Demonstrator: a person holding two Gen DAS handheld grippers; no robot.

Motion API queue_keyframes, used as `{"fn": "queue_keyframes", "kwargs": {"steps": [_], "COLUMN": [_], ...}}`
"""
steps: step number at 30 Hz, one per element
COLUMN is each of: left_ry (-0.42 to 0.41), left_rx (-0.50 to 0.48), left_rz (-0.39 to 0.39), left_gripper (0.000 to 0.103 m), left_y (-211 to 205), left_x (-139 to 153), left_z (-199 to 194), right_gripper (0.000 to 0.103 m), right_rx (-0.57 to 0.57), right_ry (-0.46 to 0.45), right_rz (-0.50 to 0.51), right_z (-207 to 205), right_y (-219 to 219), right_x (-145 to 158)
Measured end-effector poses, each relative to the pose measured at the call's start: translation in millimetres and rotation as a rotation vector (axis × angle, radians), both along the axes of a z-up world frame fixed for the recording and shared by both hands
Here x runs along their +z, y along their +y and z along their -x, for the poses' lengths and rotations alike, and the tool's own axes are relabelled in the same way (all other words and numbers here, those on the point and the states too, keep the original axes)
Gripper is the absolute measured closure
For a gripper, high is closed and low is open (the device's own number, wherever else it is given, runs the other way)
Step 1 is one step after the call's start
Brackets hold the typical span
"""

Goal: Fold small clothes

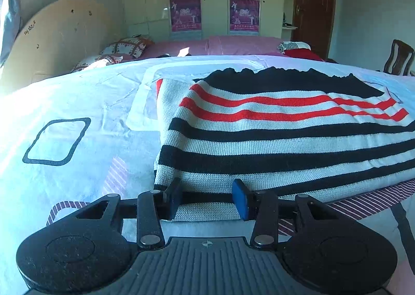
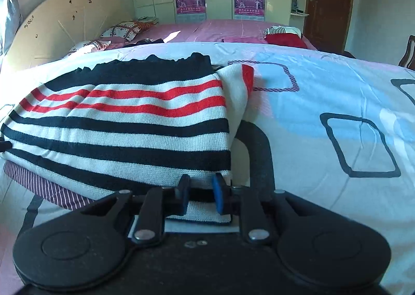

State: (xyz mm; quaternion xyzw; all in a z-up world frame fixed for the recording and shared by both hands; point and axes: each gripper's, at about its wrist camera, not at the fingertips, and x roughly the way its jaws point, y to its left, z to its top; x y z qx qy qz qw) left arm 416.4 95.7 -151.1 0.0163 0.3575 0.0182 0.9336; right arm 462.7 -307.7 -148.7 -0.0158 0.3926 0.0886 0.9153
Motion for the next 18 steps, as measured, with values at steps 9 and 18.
{"fn": "queue_keyframes", "kwargs": {"steps": [9, 18], "left_ry": [0.034, 0.035], "left_rx": [0.022, 0.033], "left_rz": [0.011, 0.029], "left_gripper": [0.060, 0.059], "left_y": [-1, 2], "left_x": [3, 17], "left_z": [-1, 7], "right_gripper": [0.057, 0.078], "right_rx": [0.053, 0.011], "right_ry": [0.018, -0.008], "right_rz": [0.033, -0.004], "right_z": [-1, 5], "right_y": [15, 11], "right_x": [0, 18]}}
